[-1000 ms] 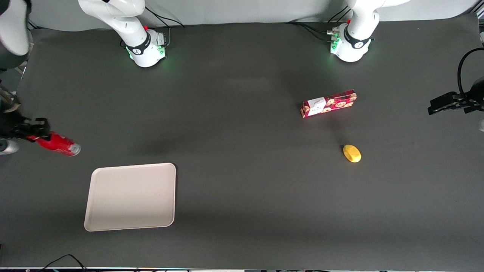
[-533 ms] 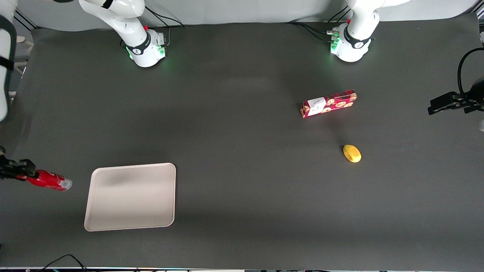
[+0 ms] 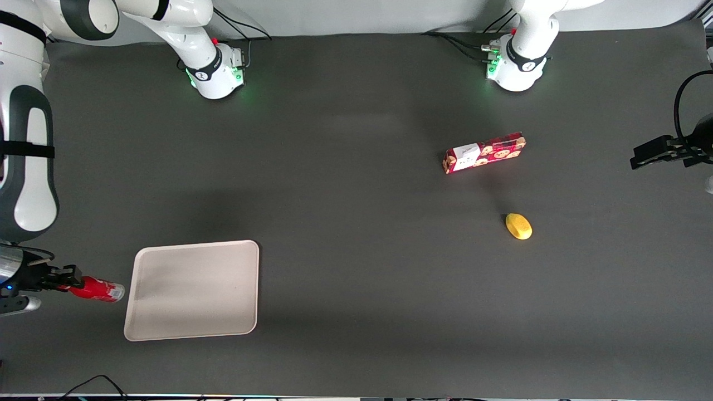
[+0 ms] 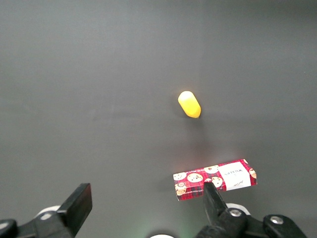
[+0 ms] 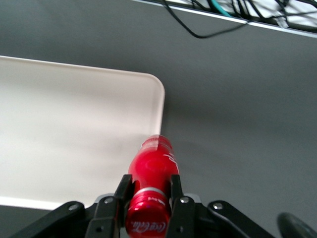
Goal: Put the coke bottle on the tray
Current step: 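Lower the held bottle onto the tray's corner and open the right gripper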
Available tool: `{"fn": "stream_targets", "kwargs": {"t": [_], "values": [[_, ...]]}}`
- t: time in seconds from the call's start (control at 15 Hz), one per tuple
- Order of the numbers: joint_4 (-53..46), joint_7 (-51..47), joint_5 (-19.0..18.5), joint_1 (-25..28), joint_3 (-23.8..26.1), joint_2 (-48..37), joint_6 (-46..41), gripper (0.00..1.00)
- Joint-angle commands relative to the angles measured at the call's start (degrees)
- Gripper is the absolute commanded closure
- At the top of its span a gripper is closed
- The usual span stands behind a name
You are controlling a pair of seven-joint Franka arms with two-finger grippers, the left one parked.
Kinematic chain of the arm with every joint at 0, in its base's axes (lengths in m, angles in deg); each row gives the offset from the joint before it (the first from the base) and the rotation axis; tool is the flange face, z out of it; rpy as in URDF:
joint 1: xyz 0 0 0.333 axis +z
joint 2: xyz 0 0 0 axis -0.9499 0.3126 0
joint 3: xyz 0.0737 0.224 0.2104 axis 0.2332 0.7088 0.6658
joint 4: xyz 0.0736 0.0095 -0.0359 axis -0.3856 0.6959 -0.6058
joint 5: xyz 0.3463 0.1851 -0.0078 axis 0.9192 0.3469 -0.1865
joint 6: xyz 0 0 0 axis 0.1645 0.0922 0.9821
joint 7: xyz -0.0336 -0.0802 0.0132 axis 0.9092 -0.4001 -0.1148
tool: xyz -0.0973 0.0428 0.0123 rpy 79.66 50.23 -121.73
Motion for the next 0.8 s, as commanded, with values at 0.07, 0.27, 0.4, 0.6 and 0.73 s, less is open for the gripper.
{"fn": "stream_targets", "kwargs": {"t": [0.07,0.27,0.4,0.6,0.73], "values": [[0.1,-4.7,0.7,0.1,4.4,1.6,2.3,1.0],[0.3,-5.3,-0.4,0.6,4.8,2.3,4.7,1.0],[0.3,-5.4,-3.4,0.6,4.8,3.5,4.7,1.0],[0.1,-5.3,-4.7,0.6,4.8,5.1,4.9,1.0],[0.1,-5.3,-4.6,0.6,4.8,5.2,5.2,1.0]]}}
